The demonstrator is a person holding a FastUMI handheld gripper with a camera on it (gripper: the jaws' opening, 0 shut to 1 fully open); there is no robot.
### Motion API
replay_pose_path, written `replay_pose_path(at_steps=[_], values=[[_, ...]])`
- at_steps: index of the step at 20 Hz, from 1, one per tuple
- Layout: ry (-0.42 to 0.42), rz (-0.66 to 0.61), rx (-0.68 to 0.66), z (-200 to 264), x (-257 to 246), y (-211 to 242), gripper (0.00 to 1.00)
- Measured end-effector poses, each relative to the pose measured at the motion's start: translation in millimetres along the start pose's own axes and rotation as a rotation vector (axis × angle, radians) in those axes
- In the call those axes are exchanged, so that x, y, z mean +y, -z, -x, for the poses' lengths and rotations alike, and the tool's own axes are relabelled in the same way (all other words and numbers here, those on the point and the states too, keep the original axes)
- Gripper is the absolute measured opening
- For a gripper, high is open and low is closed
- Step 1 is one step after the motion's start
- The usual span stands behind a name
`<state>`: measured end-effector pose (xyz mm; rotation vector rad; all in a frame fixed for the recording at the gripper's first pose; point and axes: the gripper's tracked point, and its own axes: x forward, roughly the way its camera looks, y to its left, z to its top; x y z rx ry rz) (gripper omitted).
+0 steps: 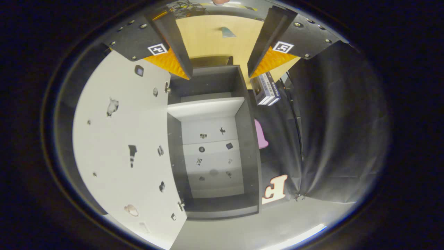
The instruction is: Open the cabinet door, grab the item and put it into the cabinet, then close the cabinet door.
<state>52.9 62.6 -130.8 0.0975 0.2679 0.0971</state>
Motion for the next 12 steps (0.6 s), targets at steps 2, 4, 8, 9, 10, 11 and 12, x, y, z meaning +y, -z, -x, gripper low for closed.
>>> replay_pose_path(at_steps=[2,4,8,9,10,11,12], values=[[-0.011,-0.010,0.035,-25,2,25,0.98],[-0.026,-0.014,0.092,-50,9,58,0.98],[-0.047,-0.012,0.217,-88,14,122,0.98],[-0.054,-0.016,0.245,-96,15,136,0.98],[-0.057,-0.017,0.274,-103,16,151,0.98],[-0.056,-0.013,0.298,-109,16,162,0.98],[-0.058,-0.007,0.320,-115,15,173,0.98]])
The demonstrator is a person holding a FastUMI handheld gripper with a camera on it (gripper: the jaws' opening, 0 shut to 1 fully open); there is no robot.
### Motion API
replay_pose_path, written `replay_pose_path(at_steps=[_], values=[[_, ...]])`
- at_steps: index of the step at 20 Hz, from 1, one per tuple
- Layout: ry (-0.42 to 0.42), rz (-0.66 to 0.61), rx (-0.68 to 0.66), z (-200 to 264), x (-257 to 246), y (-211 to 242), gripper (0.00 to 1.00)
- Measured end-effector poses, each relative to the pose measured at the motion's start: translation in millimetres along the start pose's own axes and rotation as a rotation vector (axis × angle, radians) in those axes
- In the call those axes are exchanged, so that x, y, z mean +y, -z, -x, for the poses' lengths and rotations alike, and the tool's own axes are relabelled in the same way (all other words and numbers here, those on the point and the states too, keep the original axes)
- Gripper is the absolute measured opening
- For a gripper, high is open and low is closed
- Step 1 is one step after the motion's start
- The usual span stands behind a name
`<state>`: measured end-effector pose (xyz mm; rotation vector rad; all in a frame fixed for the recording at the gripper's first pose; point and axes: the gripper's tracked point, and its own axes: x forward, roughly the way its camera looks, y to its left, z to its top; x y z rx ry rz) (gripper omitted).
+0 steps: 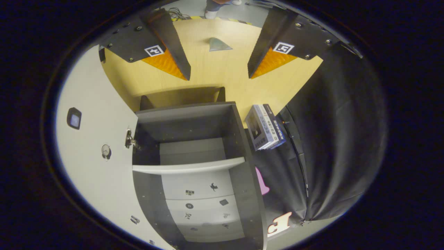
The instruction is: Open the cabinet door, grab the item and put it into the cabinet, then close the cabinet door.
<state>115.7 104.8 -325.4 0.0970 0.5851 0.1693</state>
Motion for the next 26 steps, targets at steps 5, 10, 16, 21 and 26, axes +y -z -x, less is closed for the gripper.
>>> replay_pose_path(at_steps=[5,10,16,21,26], values=[[0.000,0.001,0.084,-37,1,38,0.98],[0.020,0.036,0.155,-58,1,85,0.98],[0.052,0.028,0.174,-72,-5,115,0.65],[0.044,0.021,0.166,-67,-7,107,0.58],[0.040,0.021,0.092,-56,-9,62,0.58]])
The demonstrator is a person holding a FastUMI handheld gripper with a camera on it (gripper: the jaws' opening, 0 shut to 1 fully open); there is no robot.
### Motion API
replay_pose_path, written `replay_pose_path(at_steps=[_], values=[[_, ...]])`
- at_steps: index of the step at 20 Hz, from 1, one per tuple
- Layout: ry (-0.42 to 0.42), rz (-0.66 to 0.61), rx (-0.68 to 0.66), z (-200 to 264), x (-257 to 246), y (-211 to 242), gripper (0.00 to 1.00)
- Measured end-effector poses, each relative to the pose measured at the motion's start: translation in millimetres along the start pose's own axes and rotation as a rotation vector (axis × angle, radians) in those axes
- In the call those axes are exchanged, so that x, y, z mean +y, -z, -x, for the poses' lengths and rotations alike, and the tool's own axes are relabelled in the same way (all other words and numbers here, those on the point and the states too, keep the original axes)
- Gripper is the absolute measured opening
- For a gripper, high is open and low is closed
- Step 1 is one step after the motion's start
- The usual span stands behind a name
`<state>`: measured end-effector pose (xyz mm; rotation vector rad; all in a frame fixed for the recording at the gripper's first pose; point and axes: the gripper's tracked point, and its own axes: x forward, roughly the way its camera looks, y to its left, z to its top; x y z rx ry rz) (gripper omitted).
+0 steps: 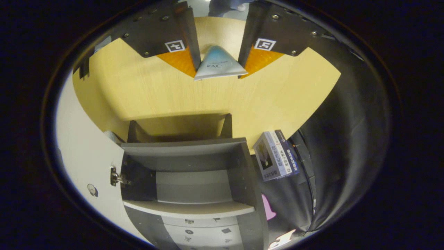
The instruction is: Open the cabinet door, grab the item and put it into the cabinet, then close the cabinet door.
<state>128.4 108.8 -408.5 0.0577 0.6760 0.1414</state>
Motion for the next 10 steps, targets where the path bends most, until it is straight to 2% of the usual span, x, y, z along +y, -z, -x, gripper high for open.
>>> replay_pose_path(at_steps=[5,10], values=[[0.009,-0.020,-0.087,20,-10,-66,0.58],[0.009,-0.055,-0.221,46,-22,-164,0.58]])
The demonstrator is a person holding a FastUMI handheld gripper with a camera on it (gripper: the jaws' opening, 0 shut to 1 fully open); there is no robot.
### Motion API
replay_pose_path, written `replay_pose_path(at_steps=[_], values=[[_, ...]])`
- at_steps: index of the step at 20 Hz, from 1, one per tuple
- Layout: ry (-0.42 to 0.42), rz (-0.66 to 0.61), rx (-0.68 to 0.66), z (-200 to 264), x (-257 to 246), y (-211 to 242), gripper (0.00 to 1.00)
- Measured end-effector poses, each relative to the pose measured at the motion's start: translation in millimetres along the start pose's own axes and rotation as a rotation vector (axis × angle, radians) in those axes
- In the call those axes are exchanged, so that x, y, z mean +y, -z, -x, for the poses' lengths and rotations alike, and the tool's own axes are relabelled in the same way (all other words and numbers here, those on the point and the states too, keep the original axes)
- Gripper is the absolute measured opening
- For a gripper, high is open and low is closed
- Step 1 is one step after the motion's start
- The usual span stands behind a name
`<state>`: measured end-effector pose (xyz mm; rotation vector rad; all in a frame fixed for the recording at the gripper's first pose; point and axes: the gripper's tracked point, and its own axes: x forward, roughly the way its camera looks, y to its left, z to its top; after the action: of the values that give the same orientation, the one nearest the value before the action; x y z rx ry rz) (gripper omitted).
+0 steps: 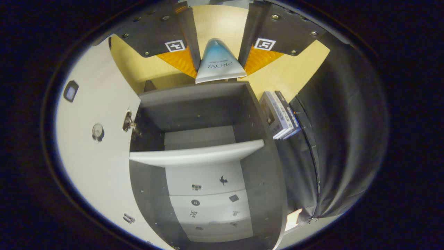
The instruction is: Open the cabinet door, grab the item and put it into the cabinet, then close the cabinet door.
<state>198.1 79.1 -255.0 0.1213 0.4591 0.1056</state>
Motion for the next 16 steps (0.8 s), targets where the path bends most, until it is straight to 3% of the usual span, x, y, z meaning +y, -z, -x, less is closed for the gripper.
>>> replay_pose_path(at_steps=[7,12,16], values=[[0.029,0.044,-0.214,-23,-19,-150,0.57],[0.045,0.056,-0.290,-60,-27,-214,0.57],[0.064,0.056,-0.318,-99,-30,-238,0.57]])
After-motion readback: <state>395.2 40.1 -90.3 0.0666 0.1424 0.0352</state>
